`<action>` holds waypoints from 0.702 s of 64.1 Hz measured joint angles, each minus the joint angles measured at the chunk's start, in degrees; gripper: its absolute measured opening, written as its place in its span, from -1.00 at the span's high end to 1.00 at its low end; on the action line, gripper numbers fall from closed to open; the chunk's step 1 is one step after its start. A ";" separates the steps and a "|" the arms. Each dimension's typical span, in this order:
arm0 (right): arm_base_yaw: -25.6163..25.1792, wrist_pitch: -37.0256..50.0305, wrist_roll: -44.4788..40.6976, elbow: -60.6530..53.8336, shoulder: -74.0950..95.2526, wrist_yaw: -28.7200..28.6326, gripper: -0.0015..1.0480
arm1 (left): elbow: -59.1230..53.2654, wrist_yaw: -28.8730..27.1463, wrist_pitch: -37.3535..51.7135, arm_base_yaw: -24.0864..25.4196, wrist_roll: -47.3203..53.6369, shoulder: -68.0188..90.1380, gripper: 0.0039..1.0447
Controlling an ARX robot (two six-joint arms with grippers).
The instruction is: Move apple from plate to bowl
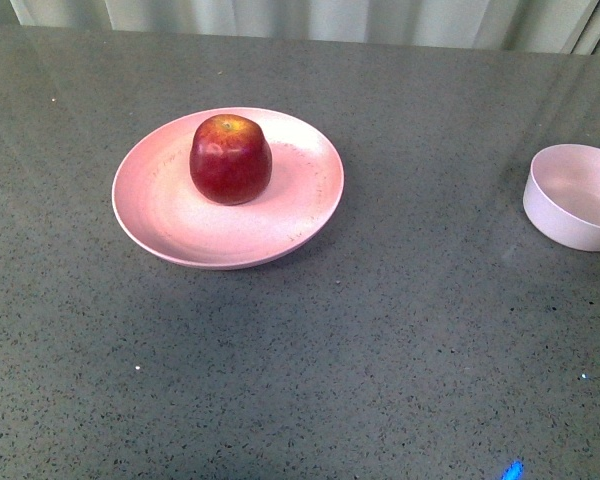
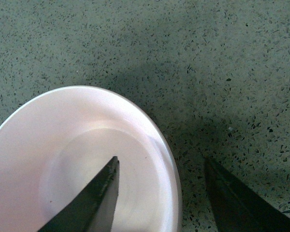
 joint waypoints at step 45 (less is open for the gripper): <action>10.54 -4.33 7.58 5.27 0.37 -0.52 0.97 | 0.00 0.00 0.00 0.00 0.00 0.00 -0.84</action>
